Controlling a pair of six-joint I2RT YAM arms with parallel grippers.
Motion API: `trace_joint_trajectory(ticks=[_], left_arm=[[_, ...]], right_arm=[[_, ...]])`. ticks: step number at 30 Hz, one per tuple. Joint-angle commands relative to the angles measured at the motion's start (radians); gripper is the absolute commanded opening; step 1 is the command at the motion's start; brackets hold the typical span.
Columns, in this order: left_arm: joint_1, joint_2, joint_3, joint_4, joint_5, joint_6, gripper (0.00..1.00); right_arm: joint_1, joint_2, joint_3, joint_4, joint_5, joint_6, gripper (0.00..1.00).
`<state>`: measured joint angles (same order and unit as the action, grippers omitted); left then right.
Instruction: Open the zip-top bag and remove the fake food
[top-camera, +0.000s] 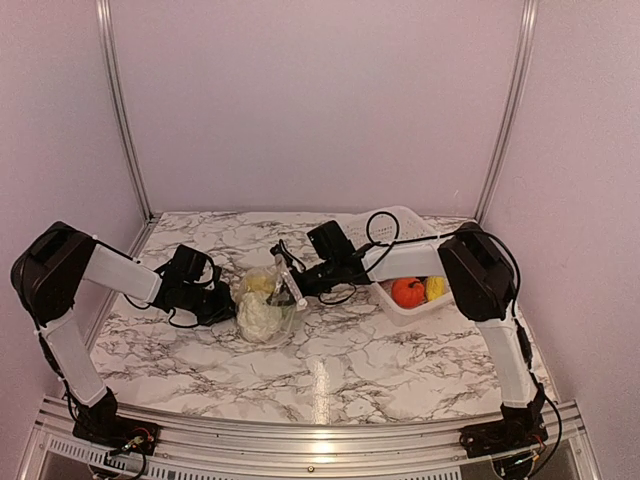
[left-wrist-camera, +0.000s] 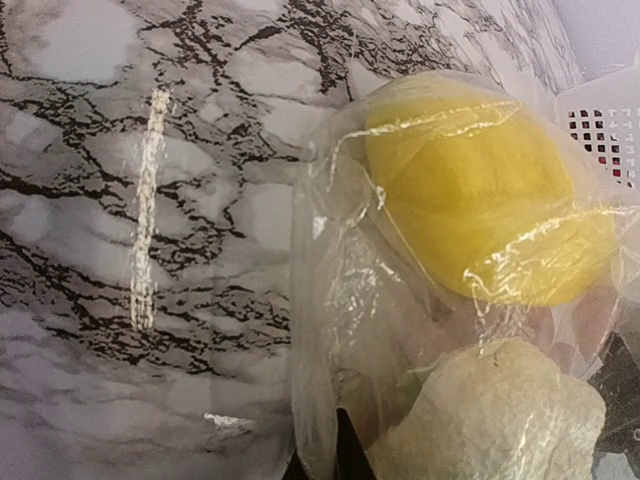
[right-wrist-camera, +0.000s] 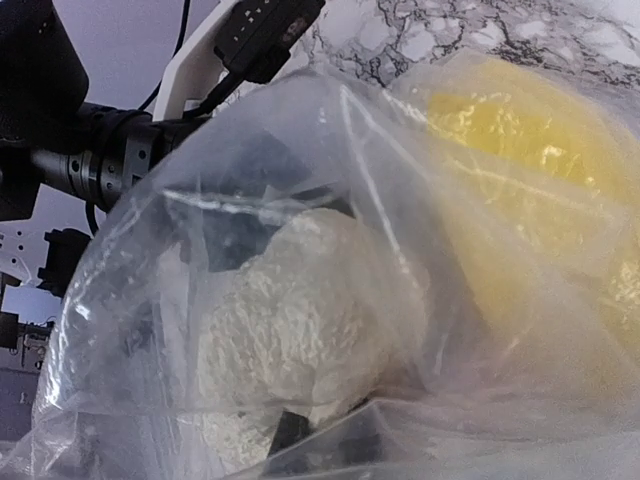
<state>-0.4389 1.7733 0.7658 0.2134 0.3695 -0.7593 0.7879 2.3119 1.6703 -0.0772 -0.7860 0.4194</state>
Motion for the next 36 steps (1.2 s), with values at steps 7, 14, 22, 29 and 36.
trace_joint_trajectory(ticks=[7, 14, 22, 29, 36], left_arm=[[0.038, -0.092, -0.092, -0.039, -0.057, 0.006, 0.00], [0.064, -0.127, -0.120, -0.050, -0.078, 0.006, 0.00], [0.102, -0.180, -0.123, -0.125, -0.139, 0.025, 0.00], [0.111, -0.180, -0.123, -0.155, -0.143, 0.049, 0.00], [0.107, -0.200, -0.121, -0.126, -0.094, 0.062, 0.00]], right_arm=[[-0.073, -0.176, -0.174, 0.061, 0.009, -0.002, 0.00], [-0.109, -0.249, -0.275, 0.137, -0.005, 0.008, 0.00], [-0.152, -0.319, -0.332, 0.105, 0.028, -0.016, 0.00], [-0.188, -0.315, -0.350, 0.158, 0.005, 0.024, 0.00], [-0.127, -0.204, -0.250, 0.099, 0.001, -0.008, 0.00]])
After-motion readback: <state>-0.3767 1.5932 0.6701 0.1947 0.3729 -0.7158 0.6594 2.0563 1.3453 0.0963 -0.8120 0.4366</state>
